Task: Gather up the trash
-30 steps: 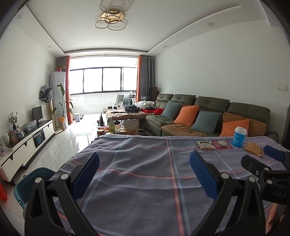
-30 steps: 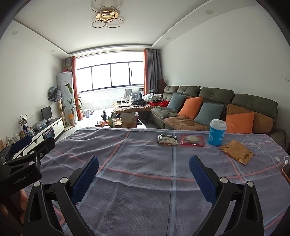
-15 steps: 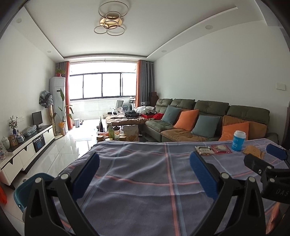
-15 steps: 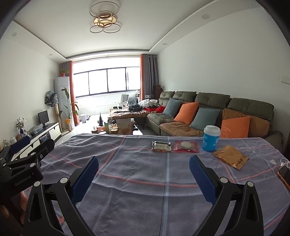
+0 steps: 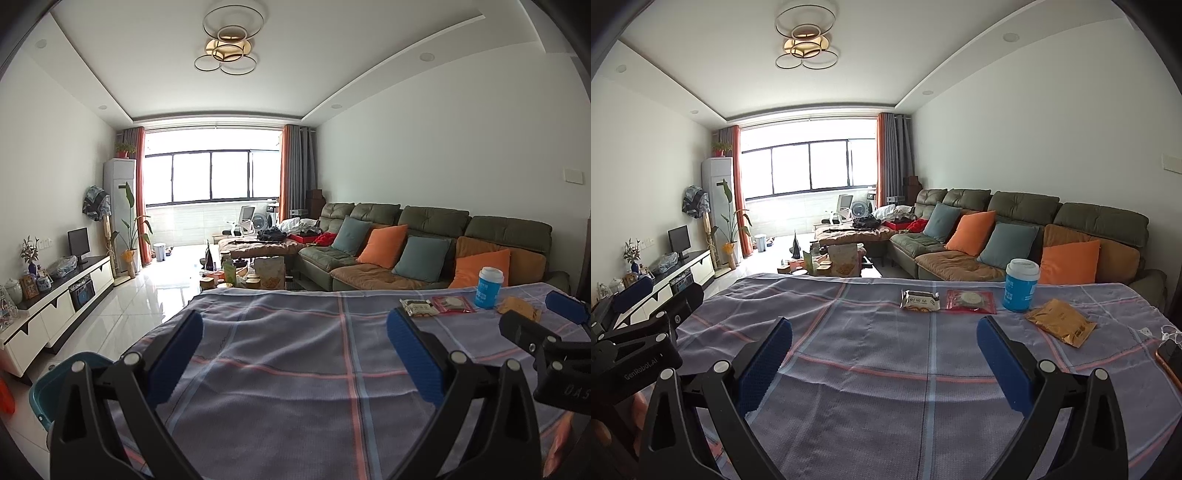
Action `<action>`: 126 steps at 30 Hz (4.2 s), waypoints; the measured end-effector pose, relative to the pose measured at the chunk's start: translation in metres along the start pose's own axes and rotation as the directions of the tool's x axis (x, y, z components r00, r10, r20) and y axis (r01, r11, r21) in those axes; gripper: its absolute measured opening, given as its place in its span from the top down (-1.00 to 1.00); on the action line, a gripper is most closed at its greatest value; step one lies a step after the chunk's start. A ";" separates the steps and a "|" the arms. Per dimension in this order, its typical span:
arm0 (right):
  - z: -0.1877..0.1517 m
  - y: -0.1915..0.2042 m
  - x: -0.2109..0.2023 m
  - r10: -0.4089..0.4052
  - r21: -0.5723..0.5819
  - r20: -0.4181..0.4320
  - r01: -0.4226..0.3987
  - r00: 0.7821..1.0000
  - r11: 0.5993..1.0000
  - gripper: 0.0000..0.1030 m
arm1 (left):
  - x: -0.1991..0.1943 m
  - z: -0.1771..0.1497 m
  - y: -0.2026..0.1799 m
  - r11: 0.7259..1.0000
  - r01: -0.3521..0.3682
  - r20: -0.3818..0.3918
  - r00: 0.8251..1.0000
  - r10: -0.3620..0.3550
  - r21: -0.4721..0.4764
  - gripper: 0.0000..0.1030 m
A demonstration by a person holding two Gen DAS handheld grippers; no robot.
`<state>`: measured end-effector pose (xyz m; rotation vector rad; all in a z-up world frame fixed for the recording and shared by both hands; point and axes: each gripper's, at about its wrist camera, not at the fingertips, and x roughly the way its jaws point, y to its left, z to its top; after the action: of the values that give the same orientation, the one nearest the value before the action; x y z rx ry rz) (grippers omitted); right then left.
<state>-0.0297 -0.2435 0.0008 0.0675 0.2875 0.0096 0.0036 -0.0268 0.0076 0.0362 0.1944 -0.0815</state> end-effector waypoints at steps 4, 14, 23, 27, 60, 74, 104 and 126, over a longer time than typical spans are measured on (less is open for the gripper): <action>0.001 0.001 -0.001 0.000 0.001 0.001 0.000 1.000 1.000 -0.93 | 0.000 0.000 0.000 1.000 0.001 0.002 1.000 -0.001 0.000 -0.94; 0.003 0.002 -0.003 -0.004 -0.002 0.009 0.004 1.000 1.000 -0.93 | 0.001 -0.001 -0.001 1.000 0.003 -0.001 1.000 -0.003 -0.004 -0.94; 0.004 0.002 -0.003 -0.003 0.000 0.011 0.003 1.000 1.000 -0.93 | 0.003 -0.002 -0.002 1.000 0.002 -0.003 1.000 -0.002 -0.005 -0.94; 0.004 0.002 -0.003 -0.002 -0.002 0.009 0.002 1.000 1.000 -0.93 | 0.003 -0.002 -0.001 1.000 0.002 -0.002 1.000 -0.002 -0.005 -0.94; 0.001 0.001 0.002 0.005 0.005 -0.007 -0.005 1.000 1.000 -0.93 | 0.007 -0.004 -0.003 1.000 -0.001 -0.010 1.000 0.001 -0.017 -0.94; 0.000 0.001 0.003 0.005 0.008 -0.006 -0.005 1.000 1.000 -0.93 | 0.007 -0.002 -0.003 1.000 0.000 -0.009 1.000 0.000 -0.018 -0.94; 0.000 0.000 0.004 0.005 0.010 -0.009 -0.005 1.000 1.000 -0.93 | 0.008 -0.001 -0.003 1.000 0.001 -0.013 1.000 -0.001 -0.017 -0.94; -0.004 -0.004 0.006 -0.004 0.023 -0.025 0.004 1.000 1.000 -0.93 | 0.020 -0.006 -0.004 1.000 0.006 -0.091 0.996 -0.008 -0.015 -0.94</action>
<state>-0.0253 -0.2473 -0.0050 0.0902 0.3126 0.0030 0.0214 -0.0322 -0.0027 0.0243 0.2858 -0.0854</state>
